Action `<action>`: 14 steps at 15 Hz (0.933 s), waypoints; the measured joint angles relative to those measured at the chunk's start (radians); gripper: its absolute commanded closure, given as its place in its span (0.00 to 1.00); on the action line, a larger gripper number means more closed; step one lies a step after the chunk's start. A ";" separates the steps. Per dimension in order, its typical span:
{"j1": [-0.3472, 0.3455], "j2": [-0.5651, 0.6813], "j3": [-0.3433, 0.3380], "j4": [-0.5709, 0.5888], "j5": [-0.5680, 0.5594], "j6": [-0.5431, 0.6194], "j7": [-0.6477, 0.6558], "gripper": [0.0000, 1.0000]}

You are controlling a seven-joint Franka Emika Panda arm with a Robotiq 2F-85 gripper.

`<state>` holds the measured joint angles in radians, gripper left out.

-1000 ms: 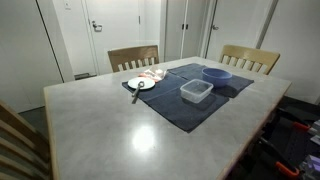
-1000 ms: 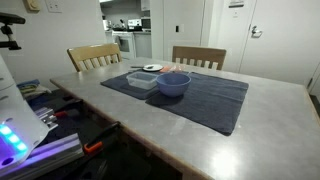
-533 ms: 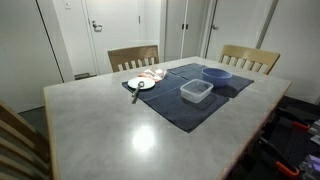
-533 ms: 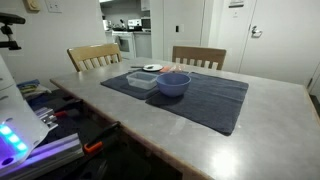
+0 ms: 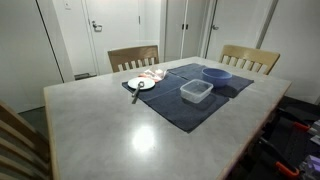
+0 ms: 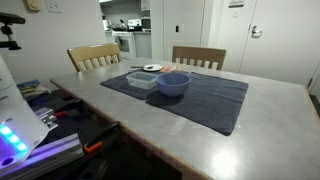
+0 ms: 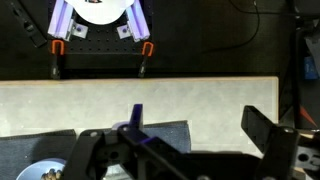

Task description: Pour the contents from the blue bowl into the clear bowl then place the blue bowl on the table

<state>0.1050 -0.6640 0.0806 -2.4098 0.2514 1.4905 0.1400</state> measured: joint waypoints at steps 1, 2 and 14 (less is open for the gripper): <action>0.000 0.000 0.004 0.000 -0.021 0.006 0.000 0.00; -0.001 0.000 0.008 -0.001 -0.052 0.018 0.000 0.00; -0.092 0.028 -0.078 -0.148 -0.247 0.389 -0.029 0.00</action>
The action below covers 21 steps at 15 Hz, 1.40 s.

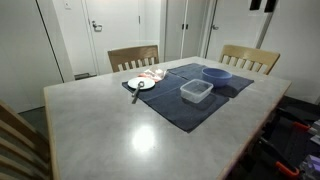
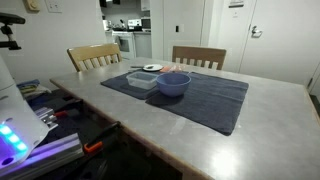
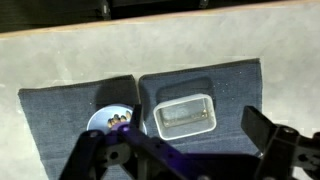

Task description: Pour the contents from the blue bowl into the clear bowl then place the blue bowl on the table

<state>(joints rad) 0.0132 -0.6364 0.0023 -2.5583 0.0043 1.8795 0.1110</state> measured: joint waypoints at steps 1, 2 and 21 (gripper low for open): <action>-0.011 0.010 -0.028 -0.020 0.008 0.030 -0.013 0.00; -0.021 0.022 -0.051 -0.033 0.010 0.036 -0.017 0.00; -0.156 0.160 -0.230 -0.056 0.007 0.243 -0.137 0.00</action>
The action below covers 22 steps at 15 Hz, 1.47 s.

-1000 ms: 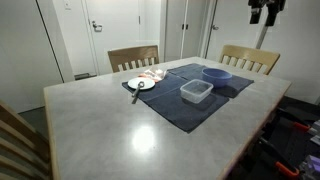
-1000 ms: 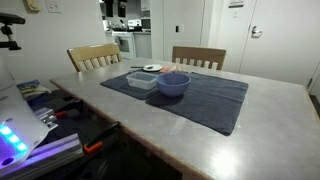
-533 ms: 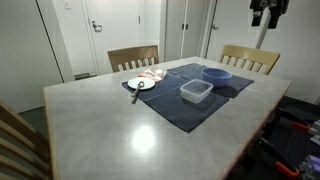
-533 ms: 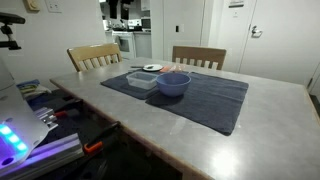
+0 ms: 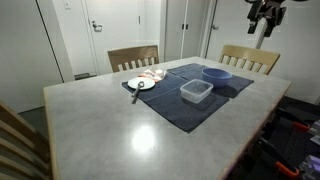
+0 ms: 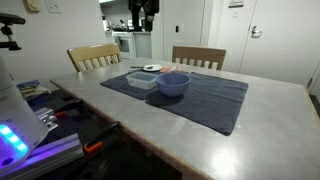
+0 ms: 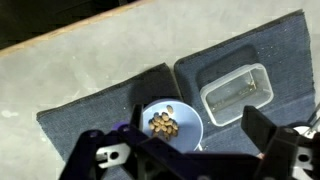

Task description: Pour the contents from the blue bowl into the clear bowl then place the blue bowl on the table

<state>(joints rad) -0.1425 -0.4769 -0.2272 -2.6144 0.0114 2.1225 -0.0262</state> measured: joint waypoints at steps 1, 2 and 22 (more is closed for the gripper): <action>-0.008 0.029 -0.009 0.000 0.000 0.036 0.000 0.00; -0.016 0.062 -0.016 0.000 0.000 0.074 0.000 0.00; -0.048 0.488 -0.040 0.099 0.172 0.346 0.003 0.00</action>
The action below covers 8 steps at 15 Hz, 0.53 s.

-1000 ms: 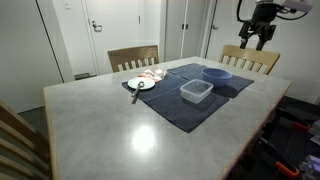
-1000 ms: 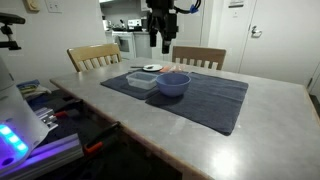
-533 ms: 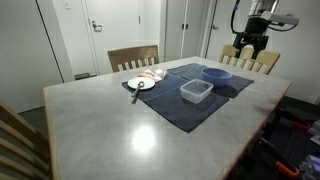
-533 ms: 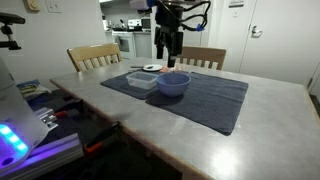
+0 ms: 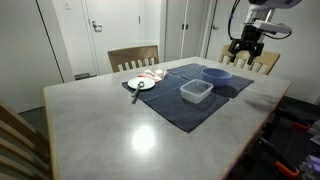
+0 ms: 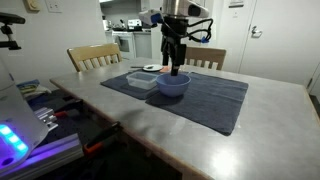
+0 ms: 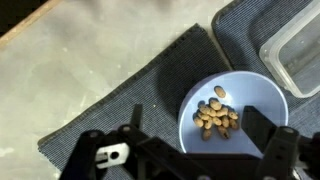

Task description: Pour the contents from the blue bowl into the clear bowl then place the blue bowl on the table

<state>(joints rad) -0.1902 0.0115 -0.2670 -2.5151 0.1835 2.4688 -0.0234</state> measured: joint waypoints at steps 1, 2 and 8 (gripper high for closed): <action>0.000 -0.004 0.001 0.000 0.000 0.000 0.000 0.00; 0.000 -0.005 0.002 0.000 -0.011 0.001 0.005 0.00; 0.000 0.052 0.009 0.013 -0.008 0.048 -0.030 0.00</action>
<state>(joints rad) -0.1898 0.0632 -0.2585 -2.5020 0.1757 2.5166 -0.0531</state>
